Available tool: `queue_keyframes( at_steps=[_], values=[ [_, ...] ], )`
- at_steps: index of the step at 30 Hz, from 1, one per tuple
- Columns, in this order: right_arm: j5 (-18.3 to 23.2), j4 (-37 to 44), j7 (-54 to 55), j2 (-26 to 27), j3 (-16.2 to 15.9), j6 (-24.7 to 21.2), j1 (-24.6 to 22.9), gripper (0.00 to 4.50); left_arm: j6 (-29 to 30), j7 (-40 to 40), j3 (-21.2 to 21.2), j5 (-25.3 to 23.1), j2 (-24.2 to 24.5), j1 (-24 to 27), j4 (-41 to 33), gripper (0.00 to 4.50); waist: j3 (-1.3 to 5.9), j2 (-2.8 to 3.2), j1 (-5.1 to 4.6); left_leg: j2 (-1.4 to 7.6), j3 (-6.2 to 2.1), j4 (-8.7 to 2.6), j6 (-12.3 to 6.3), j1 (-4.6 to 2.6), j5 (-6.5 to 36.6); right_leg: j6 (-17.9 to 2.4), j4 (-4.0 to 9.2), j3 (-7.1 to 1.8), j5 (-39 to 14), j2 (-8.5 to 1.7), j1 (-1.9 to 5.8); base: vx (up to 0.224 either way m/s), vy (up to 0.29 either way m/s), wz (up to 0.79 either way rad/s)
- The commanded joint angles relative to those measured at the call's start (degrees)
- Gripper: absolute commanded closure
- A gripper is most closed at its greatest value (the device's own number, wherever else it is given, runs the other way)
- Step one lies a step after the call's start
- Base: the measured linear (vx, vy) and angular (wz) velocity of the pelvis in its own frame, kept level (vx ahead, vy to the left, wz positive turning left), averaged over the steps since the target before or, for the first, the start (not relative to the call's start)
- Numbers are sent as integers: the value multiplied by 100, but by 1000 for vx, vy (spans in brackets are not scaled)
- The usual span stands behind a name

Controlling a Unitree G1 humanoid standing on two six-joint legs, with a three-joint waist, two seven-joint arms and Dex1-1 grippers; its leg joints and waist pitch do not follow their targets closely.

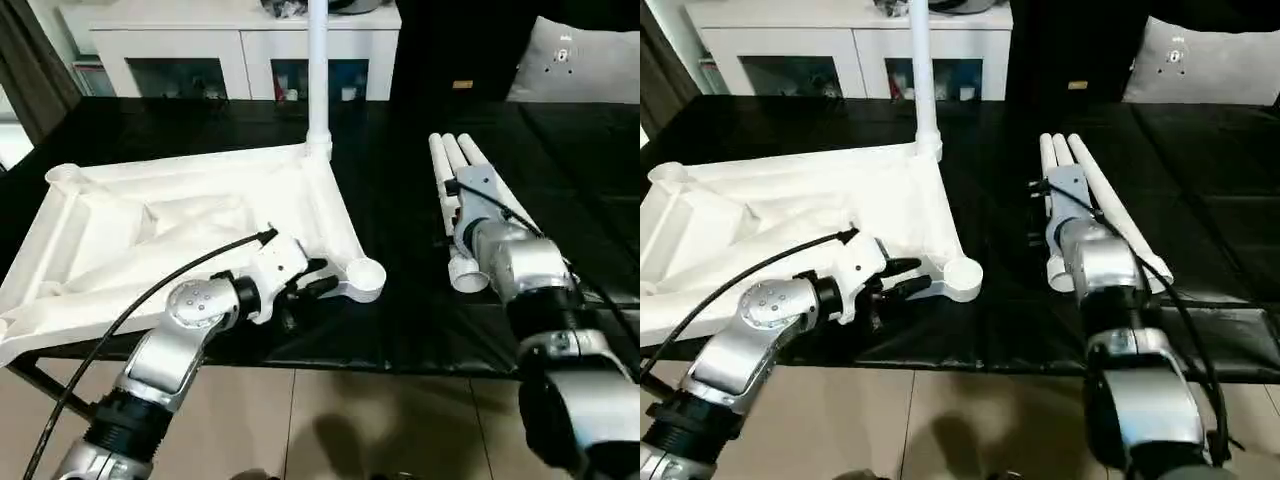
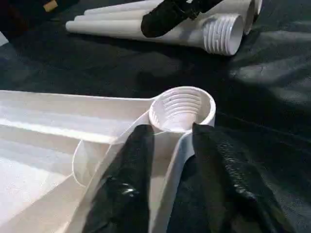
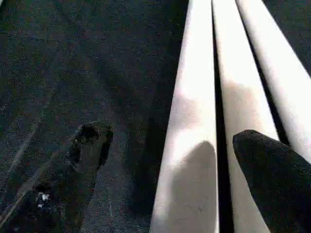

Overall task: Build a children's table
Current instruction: Pick table leg

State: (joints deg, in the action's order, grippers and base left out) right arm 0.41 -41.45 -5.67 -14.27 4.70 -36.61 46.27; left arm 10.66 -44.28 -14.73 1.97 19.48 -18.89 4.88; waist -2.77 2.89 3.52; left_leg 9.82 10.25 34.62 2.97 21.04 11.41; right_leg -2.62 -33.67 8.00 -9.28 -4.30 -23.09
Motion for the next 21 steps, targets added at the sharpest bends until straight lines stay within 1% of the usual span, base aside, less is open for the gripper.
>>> queue_keyframes(
  at_steps=[1,3,6,7,8,9,11,12,13,14,15,18,19,20,21],
  values=[
    [69,-213,-115,-35,109,-287,171,0,143,-57,-116,-69,100,34,-149,265,416,-77,11,341,-125,-348,-416,-29,446,-945,305,-434,-1052,-501,370,0,0,0],
    [57,-305,-140,-46,83,-388,204,0,166,-71,-134,-77,109,44,-174,238,411,-83,15,335,-121,-343,-417,-24,452,-947,308,-436,-1076,-506,371,0,0,0],
    [84,-483,-172,-68,90,-526,249,0,215,-81,-155,-86,106,63,-220,218,400,-86,15,335,-123,-340,-333,-32,618,-869,341,-427,-1404,-515,367,0,0,0],
    [102,-572,-214,-88,76,-574,271,17,249,-85,-173,-96,109,74,-251,211,393,-86,16,334,-123,-342,-321,-34,649,-850,354,-426,-1477,-515,363,0,0,0],
    [102,-572,-214,-88,76,-574,271,34,249,-85,-173,-96,109,74,-251,193,386,-86,14,332,-124,-343,-302,-35,713,-807,369,-421,-1605,-510,358,0,0,0],
    [134,-661,-258,-105,79,-627,292,34,272,-88,-194,-112,115,80,-267,187,385,-87,16,329,-122,-339,-297,-35,724,-775,379,-420,-1645,-510,355,0,0,0],
    [275,-985,-612,-135,162,-826,392,47,339,-100,-260,-132,145,102,-316,178,384,-84,16,343,-130,-342,-282,-41,748,-789,366,-417,-1665,-502,350,0,0,0],
    [301,-1028,-680,-137,178,-857,402,61,345,-97,-269,-136,146,110,-325,167,385,-106,11,342,-126,-339,-281,-39,785,-793,372,-416,-1682,-504,356,0,0,0],
    [311,-1045,-707,-138,184,-869,406,72,348,-96,-273,-137,146,113,-328,167,383,-99,18,344,-127,-339,-278,-41,800,-794,369,-418,-1697,-509,353,0,0,0],
    [359,-1109,-825,-137,204,-909,418,78,372,-109,-289,-135,156,128,-353,144,386,-107,22,345,-127,-338,-283,-32,756,-788,367,-418,-1668,-511,355,0,0,0],
    [359,-1109,-825,-137,204,-909,418,78,372,-109,-289,-135,156,128,-353,144,394,-105,24,346,-130,-337,-284,-33,737,-801,354,-416,-1631,-510,358,0,0,0],
    [432,-1443,-1101,-135,205,-899,472,107,442,-175,-328,-125,193,158,-421,122,397,-101,29,356,-132,-332,-304,-26,705,-877,342,-415,-1526,-522,359,0,0,0],
    [420,-1494,-1125,-135,187,-888,479,122,449,-191,-331,-119,200,154,-423,110,385,-90,29,358,-131,-337,-299,-29,745,-873,353,-412,-1576,-515,347,0,0,0],
    [435,-1567,-1161,-137,187,-879,498,122,458,-208,-339,-111,211,149,-429,99,384,-93,26,354,-128,-337,-279,-38,806,-852,368,-408,-1655,-512,347,0,0,0],
    [443,-1623,-1193,-140,184,-873,513,132,471,-224,-346,-101,220,145,-433,94,388,-92,26,359,-136,-341,-249,-46,842,-855,366,-406,-1699,-519,349,0,0,0]
  ],
)
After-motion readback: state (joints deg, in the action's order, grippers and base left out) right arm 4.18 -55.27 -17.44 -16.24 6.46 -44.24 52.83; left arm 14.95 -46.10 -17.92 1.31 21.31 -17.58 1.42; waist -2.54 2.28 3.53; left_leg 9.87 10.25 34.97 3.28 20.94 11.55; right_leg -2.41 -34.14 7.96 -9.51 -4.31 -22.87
